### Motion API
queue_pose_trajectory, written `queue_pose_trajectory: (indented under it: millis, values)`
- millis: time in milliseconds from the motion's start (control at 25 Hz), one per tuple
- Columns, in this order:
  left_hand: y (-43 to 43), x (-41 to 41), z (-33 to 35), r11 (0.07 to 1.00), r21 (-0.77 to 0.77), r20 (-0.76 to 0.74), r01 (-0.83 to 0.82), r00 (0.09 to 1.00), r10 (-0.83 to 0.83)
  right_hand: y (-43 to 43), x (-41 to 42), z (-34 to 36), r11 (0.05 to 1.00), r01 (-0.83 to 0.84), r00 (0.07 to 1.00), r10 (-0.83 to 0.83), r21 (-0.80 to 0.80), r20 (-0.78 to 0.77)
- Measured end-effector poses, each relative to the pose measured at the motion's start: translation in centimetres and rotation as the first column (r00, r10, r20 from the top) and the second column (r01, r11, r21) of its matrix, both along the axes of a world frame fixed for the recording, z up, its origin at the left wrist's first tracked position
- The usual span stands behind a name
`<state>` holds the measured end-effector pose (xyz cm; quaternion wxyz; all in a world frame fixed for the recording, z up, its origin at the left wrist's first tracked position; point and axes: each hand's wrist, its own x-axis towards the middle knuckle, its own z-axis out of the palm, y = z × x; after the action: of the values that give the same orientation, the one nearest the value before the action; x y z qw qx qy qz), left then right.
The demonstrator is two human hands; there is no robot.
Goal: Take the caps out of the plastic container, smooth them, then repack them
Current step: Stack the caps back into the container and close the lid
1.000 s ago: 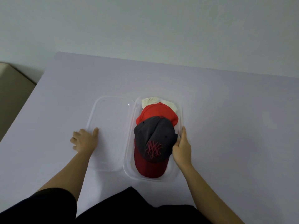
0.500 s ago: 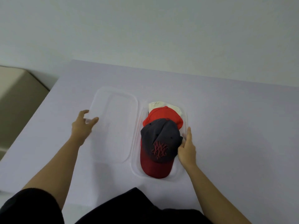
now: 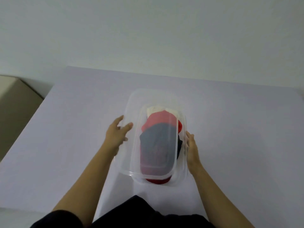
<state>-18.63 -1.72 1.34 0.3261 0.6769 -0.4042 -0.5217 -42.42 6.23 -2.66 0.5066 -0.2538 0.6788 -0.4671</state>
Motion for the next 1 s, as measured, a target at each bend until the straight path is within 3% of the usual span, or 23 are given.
queue_pose_trajectory:
  millis: [120,240,400,600,800,1000]
  values:
    - [2.4,-2.9,-1.4,0.998,0.033,0.013,0.05,0.999,-0.05,-0.4,-0.2,1.0,1.0,-0.023,1.0,0.023,-0.014,-0.009]
    - [4.2,-4.8,-2.0,0.99,-0.052,0.273,0.131,0.956,-0.112,0.1,0.2,1.1,0.997,-0.082,0.982,0.082,0.005,-0.17]
    - [4.9,-6.4,-2.3,0.966,-0.16,0.572,0.201,0.817,-0.076,0.5,0.0,0.3,0.994,-0.099,0.95,0.106,0.039,-0.294]
    - [4.1,-6.3,-2.5,0.938,-0.147,0.487,0.313,0.848,-0.206,0.1,0.4,0.2,0.994,-0.095,0.936,0.108,0.056,-0.335]
    - [3.6,-6.6,-2.9,0.933,-0.055,0.528,0.355,0.803,-0.275,-0.6,0.5,0.3,0.993,-0.091,0.925,0.113,0.078,-0.363]
    - [3.5,-6.7,-3.2,0.927,-0.081,0.559,0.367,0.786,-0.263,-0.9,0.4,-0.1,0.991,-0.071,0.908,0.11,0.111,-0.404]
